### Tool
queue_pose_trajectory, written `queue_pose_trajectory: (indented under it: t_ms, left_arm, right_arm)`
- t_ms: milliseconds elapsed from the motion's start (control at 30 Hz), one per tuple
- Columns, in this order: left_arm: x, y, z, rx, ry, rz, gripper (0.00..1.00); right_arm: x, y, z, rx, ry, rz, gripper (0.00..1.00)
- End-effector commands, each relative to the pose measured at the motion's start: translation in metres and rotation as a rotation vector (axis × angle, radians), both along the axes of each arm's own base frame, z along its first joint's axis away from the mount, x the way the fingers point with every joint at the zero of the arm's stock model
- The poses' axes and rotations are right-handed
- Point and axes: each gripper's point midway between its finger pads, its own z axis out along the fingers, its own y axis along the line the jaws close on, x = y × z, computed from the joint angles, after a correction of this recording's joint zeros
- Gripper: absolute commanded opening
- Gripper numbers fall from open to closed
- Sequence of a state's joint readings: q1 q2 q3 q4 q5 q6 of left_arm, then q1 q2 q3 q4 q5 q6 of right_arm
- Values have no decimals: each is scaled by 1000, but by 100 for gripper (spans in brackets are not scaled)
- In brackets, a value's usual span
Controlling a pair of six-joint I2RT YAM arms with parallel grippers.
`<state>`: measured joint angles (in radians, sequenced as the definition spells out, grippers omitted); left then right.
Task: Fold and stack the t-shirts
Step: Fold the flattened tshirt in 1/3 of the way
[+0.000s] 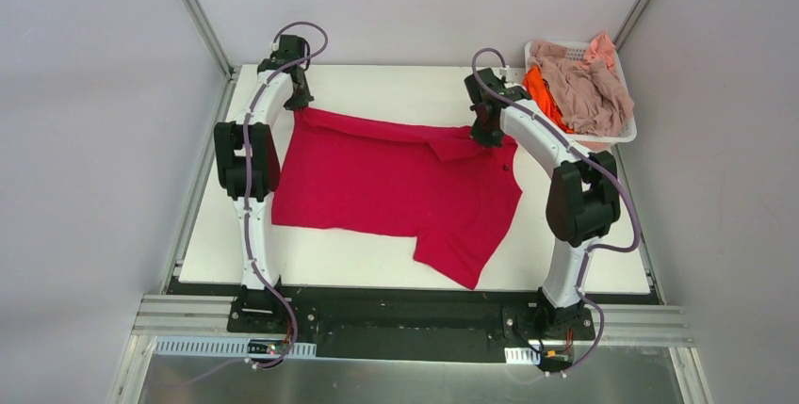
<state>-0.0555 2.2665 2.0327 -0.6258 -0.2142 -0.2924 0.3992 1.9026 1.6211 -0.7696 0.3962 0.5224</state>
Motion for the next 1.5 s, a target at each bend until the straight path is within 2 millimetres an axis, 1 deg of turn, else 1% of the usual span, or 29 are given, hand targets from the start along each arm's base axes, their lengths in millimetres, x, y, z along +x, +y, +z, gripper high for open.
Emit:
queue_pose_trajectory:
  t_ms: [0, 133, 333, 433, 533, 600, 667, 700, 767, 800, 833, 867, 933, 1000, 1033, 1067, 1100, 1133, 1200, 1233, 1267, 1300, 1367, 1400, 1433, 1467]
  left_arm:
    - [-6, 8, 24, 14, -20, -24, 0]
    - [-10, 10, 16, 23, 6, -27, 0]
    - [-15, 13, 7, 39, 40, -34, 0]
    - [-20, 16, -1, 54, 65, -28, 0]
    - [-28, 24, -9, 89, 103, -13, 0]
    - [-35, 30, -11, 114, 131, 0, 0]
    - [-44, 36, -9, 145, 159, 11, 15]
    - [-51, 42, -6, 172, 172, 24, 25]
    - [-67, 51, 7, 213, 187, 46, 56]
    - [-73, 53, 16, 229, 184, 49, 74]
    - [-79, 57, 24, 245, 181, 56, 96]
    - [-84, 60, 31, 260, 177, 68, 99]
    - [-90, 64, 49, 278, 163, 94, 99]
    - [-93, 63, 64, 263, 148, 120, 99]
    - [-92, 57, 67, 225, 133, 114, 99]
    - [-88, 46, 68, 163, 116, 87, 99]
    - [-82, 27, 65, 63, 108, 39, 99]
    - [-77, 13, 62, -10, 100, 17, 99]
    - [-64, -16, 52, -152, 106, -46, 99]
    - [-56, -24, 47, -197, 103, -45, 99]
    - [-49, -36, 35, -254, 125, -63, 99]
    - [-44, -44, 25, -298, 137, -69, 99]
    - [-35, -55, 9, -355, 159, -68, 99]
    - [-32, -56, 1, -367, 170, -61, 99]
    - [-29, -57, -7, -367, 178, -54, 99]
    - [-27, -55, -13, -360, 184, -38, 99]
  right_arm:
    - [-9, -1, 23, 30, -26, -32, 0]
    - [-20, 1, 17, 19, 18, -24, 0]
    - [-41, 9, -4, 46, 118, -24, 0]
    - [-45, 12, -9, 62, 137, -33, 0]
    - [-52, 17, -14, 72, 169, -24, 0]
    - [-61, 16, -18, 63, 197, -19, 7]
    - [-71, 13, -19, 50, 229, -9, 17]
    - [-77, 11, -18, 44, 245, -5, 27]
    - [-85, 8, -14, 35, 252, 7, 49]
    - [-89, 7, -11, 40, 248, 15, 58]
    - [-91, 6, -5, 50, 233, 25, 64]
    - [-94, 7, 0, 64, 216, 36, 70]
    - [-92, 9, 15, 97, 155, 65, 80]
    - [-80, 14, 31, 132, 66, 86, 90]
    - [-74, 15, 37, 146, 31, 88, 95]
    - [-65, 17, 41, 168, -1, 89, 98]
    - [-56, 20, 42, 196, -21, 89, 99]
    - [-46, 24, 42, 234, -40, 90, 99]
    - [-21, 32, 37, 316, -78, 84, 99]
    - [-7, 40, 33, 352, -93, 100, 99]
    - [7, 42, 27, 356, -105, 119, 99]
    - [19, 43, 23, 345, -115, 126, 99]
    - [44, 42, 7, 306, -113, 146, 99]
    - [53, 42, 7, 304, -124, 153, 99]
    - [61, 42, -5, 310, -110, 158, 99]
    - [68, 42, -10, 316, -114, 159, 99]
